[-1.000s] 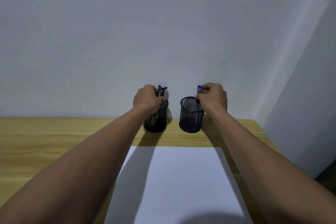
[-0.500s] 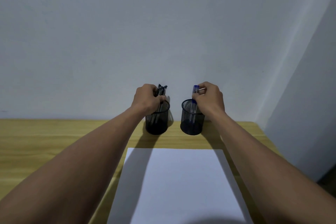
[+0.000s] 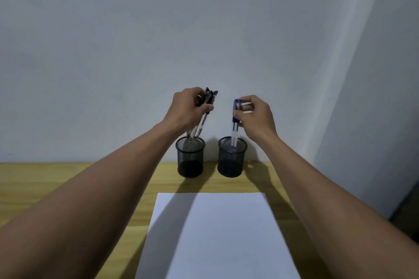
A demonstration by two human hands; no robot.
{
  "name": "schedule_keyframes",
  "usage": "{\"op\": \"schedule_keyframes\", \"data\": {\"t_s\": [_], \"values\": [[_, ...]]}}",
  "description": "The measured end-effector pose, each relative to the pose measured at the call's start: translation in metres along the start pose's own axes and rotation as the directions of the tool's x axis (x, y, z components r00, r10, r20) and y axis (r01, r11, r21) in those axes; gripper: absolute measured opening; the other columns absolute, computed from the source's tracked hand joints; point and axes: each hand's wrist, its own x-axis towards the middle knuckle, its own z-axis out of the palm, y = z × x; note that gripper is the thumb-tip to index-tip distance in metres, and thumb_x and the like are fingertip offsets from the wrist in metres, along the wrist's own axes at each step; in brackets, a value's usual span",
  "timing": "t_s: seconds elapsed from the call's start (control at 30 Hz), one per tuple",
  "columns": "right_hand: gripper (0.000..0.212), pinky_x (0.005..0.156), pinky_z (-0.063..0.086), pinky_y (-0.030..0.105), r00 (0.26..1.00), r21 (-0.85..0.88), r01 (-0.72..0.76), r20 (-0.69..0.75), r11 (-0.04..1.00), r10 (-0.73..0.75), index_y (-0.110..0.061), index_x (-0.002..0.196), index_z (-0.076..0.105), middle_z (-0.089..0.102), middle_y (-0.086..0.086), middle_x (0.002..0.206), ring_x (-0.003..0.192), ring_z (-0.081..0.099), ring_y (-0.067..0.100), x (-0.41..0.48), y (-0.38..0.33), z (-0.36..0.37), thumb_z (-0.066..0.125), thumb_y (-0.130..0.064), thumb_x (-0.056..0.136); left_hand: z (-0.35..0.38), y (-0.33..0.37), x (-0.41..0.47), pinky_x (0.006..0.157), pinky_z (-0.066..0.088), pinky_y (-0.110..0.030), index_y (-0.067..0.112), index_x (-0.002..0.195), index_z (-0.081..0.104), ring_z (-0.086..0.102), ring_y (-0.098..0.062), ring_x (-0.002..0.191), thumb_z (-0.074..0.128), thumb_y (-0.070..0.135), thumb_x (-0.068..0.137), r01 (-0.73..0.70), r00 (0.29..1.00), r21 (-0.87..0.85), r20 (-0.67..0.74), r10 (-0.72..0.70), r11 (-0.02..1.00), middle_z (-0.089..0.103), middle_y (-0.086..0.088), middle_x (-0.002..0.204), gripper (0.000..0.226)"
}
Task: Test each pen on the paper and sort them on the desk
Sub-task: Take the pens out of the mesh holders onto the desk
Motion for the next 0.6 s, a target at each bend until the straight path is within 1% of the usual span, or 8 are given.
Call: {"op": "schedule_keyframes", "data": {"t_s": [0.07,0.13,0.23,0.3,0.37,0.47,0.53,0.6], "values": [[0.027,0.078,0.063,0.050,0.999,-0.012,0.037,-0.009,0.999,-0.037,-0.027,0.103,0.065,0.070,-0.003,0.091,0.080,0.073,0.019,-0.003,-0.013,-0.010,0.071,-0.006,0.087,-0.010,0.014,0.000,0.081,0.054,-0.035,0.014,0.100,0.069,0.069,-0.020,0.086,0.077,0.024,0.083,-0.081,0.996,0.092,0.045,0.077,0.992,0.074,-0.004,0.091,0.022],[0.027,0.079,0.062,0.046,0.997,-0.062,0.077,-0.006,0.995,-0.077,-0.029,0.104,0.066,0.070,-0.006,0.092,0.081,0.073,0.015,-0.008,-0.022,-0.020,0.070,-0.009,0.086,-0.018,0.024,-0.003,0.081,0.053,-0.036,0.013,0.102,0.070,0.068,-0.023,0.088,0.077,0.024,0.083,-0.137,0.987,0.188,0.106,0.118,0.973,0.074,-0.007,0.093,0.023],[0.027,0.076,0.061,0.038,0.991,-0.163,0.130,0.058,0.978,-0.122,-0.032,0.104,0.068,0.071,-0.008,0.093,0.082,0.073,0.014,-0.019,-0.028,-0.033,0.068,-0.011,0.087,-0.021,0.032,-0.013,0.082,0.053,-0.036,0.012,0.107,0.070,0.067,-0.026,0.092,0.077,0.021,0.083,-0.183,0.966,0.282,0.228,0.119,0.942,0.075,-0.009,0.098,0.027],[0.027,0.075,0.058,0.034,0.986,-0.223,0.147,0.115,0.964,-0.124,-0.033,0.104,0.070,0.073,-0.008,0.093,0.084,0.072,0.014,-0.028,-0.024,-0.039,0.067,-0.011,0.088,-0.017,0.029,-0.022,0.081,0.051,-0.034,0.013,0.109,0.070,0.067,-0.027,0.095,0.077,0.021,0.083,-0.199,0.951,0.350,0.293,0.095,0.916,0.074,-0.010,0.100,0.029],[0.029,0.076,0.056,0.032,0.978,-0.283,0.151,0.182,0.947,-0.102,-0.034,0.106,0.071,0.073,-0.005,0.096,0.088,0.071,0.015,-0.036,-0.013,-0.042,0.066,-0.011,0.090,-0.009,0.021,-0.032,0.078,0.048,-0.033,0.012,0.110,0.070,0.064,-0.028,0.097,0.077,0.022,0.083,-0.222,0.935,0.416,0.346,0.072,0.882,0.072,-0.010,0.101,0.029],[0.029,0.074,0.051,0.029,0.956,-0.403,0.159,0.291,0.901,-0.038,-0.032,0.114,0.073,0.074,-0.002,0.101,0.091,0.069,0.018,-0.045,0.011,-0.042,0.064,-0.013,0.094,0.006,0.001,-0.047,0.072,0.044,-0.033,0.013,0.105,0.069,0.062,-0.029,0.095,0.076,0.021,0.084,-0.256,0.903,0.485,0.428,0.028,0.836,0.070,-0.009,0.098,0.023],[0.033,0.074,0.048,0.029,0.940,-0.469,0.153,0.342,0.870,0.019,-0.028,0.119,0.073,0.073,0.001,0.105,0.092,0.066,0.021,-0.050,0.031,-0.038,0.061,-0.010,0.095,0.021,-0.015,-0.056,0.072,0.046,-0.034,0.014,0.101,0.068,0.061,-0.029,0.093,0.074,0.020,0.084,-0.271,0.877,0.523,0.479,-0.016,0.808,0.068,-0.009,0.096,0.019],[0.039,0.078,0.048,0.029,0.927,-0.519,0.150,0.369,0.842,0.063,-0.026,0.121,0.073,0.073,0.004,0.111,0.097,0.066,0.024,-0.055,0.050,-0.031,0.059,-0.005,0.092,0.036,-0.032,-0.065,0.076,0.051,-0.039,0.014,0.097,0.066,0.061,-0.030,0.092,0.073,0.020,0.082,-0.301,0.855,0.539,0.519,-0.029,0.787,0.066,-0.008,0.097,0.018]]}}
